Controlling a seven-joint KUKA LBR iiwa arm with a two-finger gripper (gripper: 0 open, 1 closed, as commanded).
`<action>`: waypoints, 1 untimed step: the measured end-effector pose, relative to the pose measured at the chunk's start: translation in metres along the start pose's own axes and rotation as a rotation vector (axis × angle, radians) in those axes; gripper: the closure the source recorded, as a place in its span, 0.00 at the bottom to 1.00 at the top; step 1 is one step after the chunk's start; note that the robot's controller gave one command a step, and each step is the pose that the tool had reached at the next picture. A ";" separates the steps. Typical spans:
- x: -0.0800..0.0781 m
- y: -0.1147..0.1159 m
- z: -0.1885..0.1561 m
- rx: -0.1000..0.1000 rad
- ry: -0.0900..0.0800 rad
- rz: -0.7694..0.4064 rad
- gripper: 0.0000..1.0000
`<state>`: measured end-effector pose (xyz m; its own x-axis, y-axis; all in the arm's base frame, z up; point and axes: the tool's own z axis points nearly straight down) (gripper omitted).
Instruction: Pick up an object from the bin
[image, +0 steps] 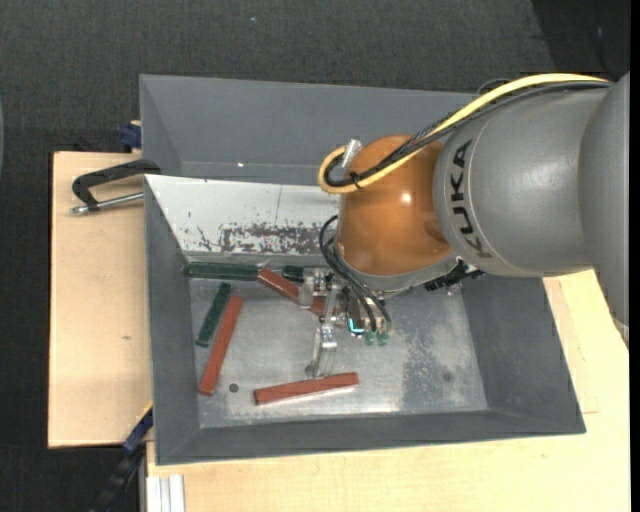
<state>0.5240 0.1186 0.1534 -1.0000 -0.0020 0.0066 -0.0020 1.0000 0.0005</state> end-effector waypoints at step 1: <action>-0.002 0.000 -0.004 -0.001 -0.008 0.001 0.00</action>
Offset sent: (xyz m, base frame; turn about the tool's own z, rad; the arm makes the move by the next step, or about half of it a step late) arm -0.0322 -0.0281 -0.0641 -0.2211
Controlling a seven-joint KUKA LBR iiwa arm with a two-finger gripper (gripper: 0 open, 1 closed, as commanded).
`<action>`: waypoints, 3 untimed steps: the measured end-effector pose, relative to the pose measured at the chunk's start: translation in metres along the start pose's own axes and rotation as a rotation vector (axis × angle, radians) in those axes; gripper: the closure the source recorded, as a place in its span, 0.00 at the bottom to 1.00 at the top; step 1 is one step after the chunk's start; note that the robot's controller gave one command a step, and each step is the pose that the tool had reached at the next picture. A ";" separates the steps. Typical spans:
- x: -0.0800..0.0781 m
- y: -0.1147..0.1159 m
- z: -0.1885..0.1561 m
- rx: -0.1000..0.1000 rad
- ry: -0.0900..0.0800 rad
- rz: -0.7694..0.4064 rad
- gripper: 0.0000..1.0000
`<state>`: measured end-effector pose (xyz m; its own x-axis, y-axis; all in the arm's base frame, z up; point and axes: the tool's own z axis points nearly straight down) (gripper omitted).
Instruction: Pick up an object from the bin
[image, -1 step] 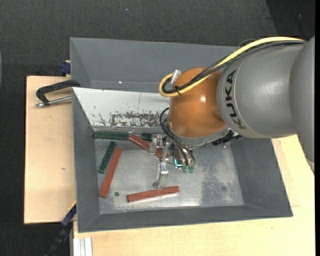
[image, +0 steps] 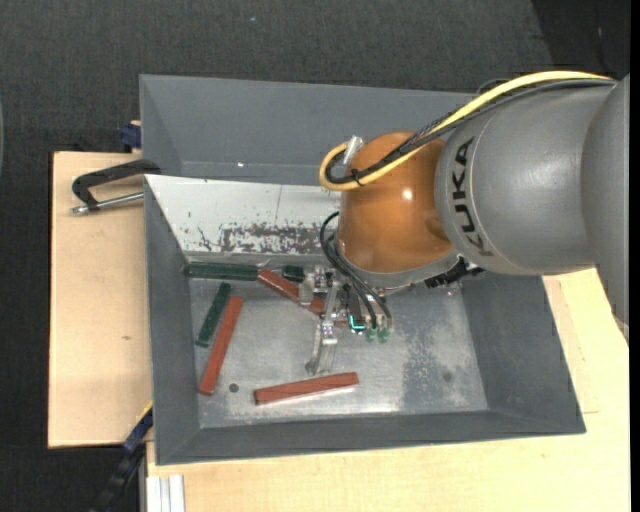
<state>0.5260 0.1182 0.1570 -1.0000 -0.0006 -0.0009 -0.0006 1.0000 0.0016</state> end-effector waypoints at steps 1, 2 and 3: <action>0.007 -0.005 0.016 -0.002 -0.009 -0.067 0.00; 0.025 -0.008 0.058 0.001 0.000 -0.215 0.00; 0.027 0.017 0.081 0.000 0.002 -0.235 1.00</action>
Offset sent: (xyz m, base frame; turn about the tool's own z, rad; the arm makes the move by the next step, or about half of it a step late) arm -0.0270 -0.0086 -0.0594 -0.2156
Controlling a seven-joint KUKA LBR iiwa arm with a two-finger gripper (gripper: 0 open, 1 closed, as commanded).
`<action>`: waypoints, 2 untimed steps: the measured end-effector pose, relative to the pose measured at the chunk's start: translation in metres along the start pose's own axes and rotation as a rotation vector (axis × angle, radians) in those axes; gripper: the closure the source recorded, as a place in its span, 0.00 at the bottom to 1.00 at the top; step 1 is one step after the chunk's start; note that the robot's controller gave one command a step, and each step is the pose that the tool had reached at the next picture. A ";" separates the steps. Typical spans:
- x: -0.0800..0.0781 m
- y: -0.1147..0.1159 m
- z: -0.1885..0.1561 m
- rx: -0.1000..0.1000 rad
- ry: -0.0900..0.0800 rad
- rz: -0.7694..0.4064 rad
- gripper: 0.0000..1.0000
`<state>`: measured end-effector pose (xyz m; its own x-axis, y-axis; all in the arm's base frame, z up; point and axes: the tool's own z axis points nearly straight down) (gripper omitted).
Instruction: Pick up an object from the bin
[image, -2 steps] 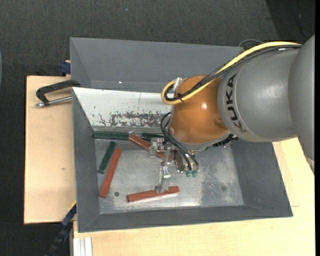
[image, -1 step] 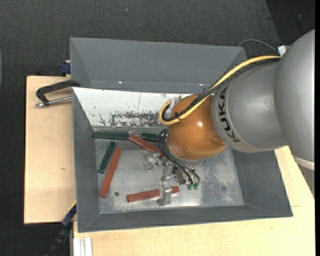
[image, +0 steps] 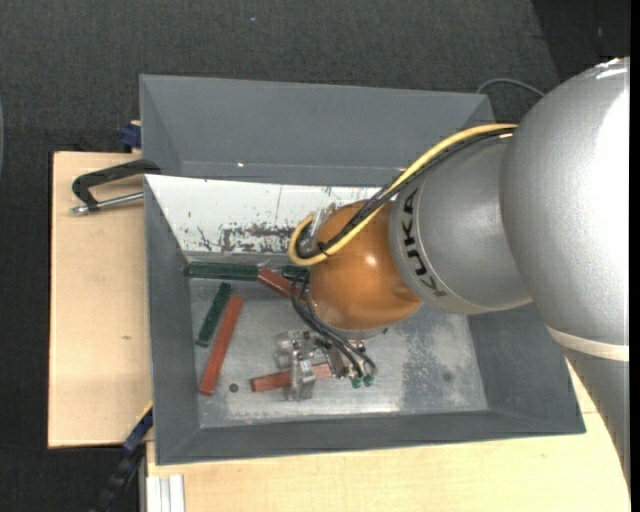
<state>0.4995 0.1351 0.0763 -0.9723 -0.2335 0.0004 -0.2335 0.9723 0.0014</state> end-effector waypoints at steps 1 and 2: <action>0.000 0.000 0.000 0.000 0.000 0.000 1.00; -0.022 0.025 -0.184 0.000 -0.013 -0.008 1.00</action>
Offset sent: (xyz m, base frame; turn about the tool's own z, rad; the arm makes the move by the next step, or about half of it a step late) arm 0.0138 0.0276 0.1799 -0.0073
